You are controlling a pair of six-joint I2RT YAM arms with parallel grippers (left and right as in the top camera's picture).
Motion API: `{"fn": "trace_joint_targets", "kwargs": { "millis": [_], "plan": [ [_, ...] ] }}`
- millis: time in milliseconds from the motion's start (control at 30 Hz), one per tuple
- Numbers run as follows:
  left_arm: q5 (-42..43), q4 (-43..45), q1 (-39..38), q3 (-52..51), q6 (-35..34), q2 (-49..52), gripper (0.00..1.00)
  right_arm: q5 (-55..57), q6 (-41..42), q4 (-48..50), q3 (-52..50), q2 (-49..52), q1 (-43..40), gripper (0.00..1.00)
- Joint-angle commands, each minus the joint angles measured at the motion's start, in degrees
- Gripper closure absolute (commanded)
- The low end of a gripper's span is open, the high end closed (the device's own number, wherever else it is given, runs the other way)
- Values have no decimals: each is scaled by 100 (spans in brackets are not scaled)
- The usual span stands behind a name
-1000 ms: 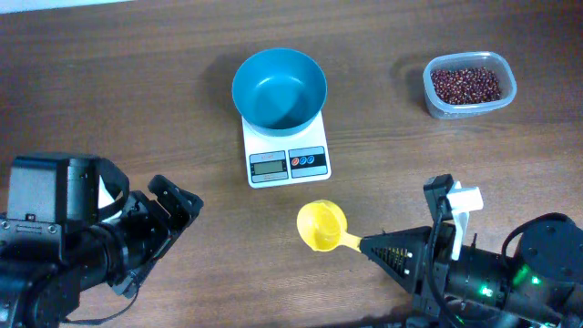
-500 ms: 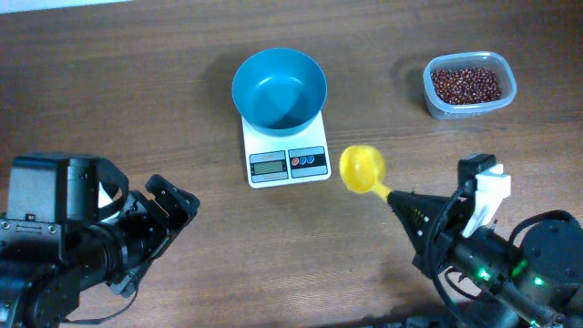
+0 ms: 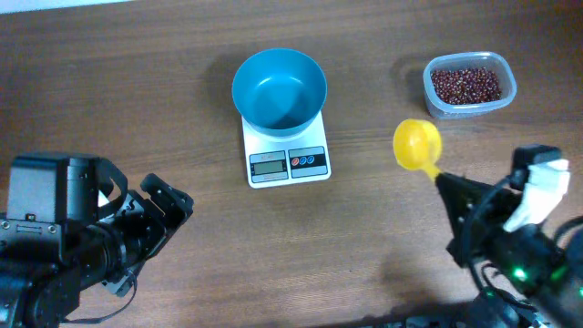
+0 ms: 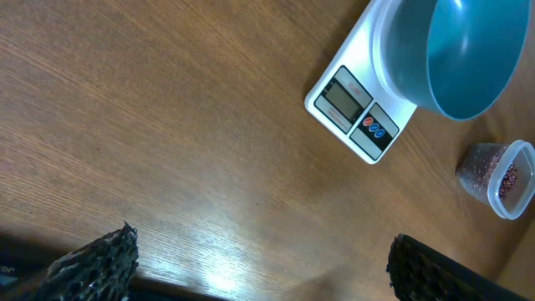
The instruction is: Scoop item into bowl and weigh 50g on scale
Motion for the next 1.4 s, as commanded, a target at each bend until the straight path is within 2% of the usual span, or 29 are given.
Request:
{"fn": "trace_joint_targets", "kwargs": {
  "millis": [0,33,67,100,133,167,233,300,367,433,500,667,767,867,1000,1200,1367],
  "plan": [
    [-101,101,13,83,66,-13,1,138,-13,-540,588,-13,-28,96],
    [-103,144,13,83,66,-13,1,136,52,-793,726,-11,-28,96],
    [-101,144,13,83,66,-13,41,140,166,-994,817,-11,-28,96],
    [-101,142,13,83,66,-13,69,136,442,-1113,837,-13,-28,96],
    [-101,144,13,83,66,-13,93,111,857,-1185,837,-13,-26,96],
    [-92,142,13,83,66,-13,100,57,1167,-1204,837,-11,-26,96],
    [-59,70,13,83,68,-13,100,-63,1257,-1200,837,-13,-26,96],
    [402,46,13,83,68,-13,100,-81,1255,-1204,835,-13,-26,96],
    [494,369,-4,83,127,-13,100,-81,1255,-1292,835,-13,-26,96],
    [702,1047,-284,83,1025,-13,100,-79,1255,-1285,835,-13,-26,96],
    [669,1456,-693,85,1176,-13,100,-76,1255,-1287,831,-13,-28,96],
    [-743,1812,-2096,85,1493,234,100,-52,1255,-1364,831,-13,-26,96],
    [-1622,2208,-3209,85,1606,1147,100,83,1255,-1419,831,-13,-28,96],
    [-2356,2518,-3807,85,1606,2275,100,164,1252,-1722,831,-13,-28,96],
    [-2398,3383,-3866,85,1606,3611,100,260,1255,-1908,831,-13,-28,96],
    [-2483,4715,-3862,83,1604,4605,100,415,1255,-1919,831,-13,-28,96],
    [-2695,4878,-3729,83,1604,4795,100,415,1255,-1917,831,-13,-28,96]
  ]
}}
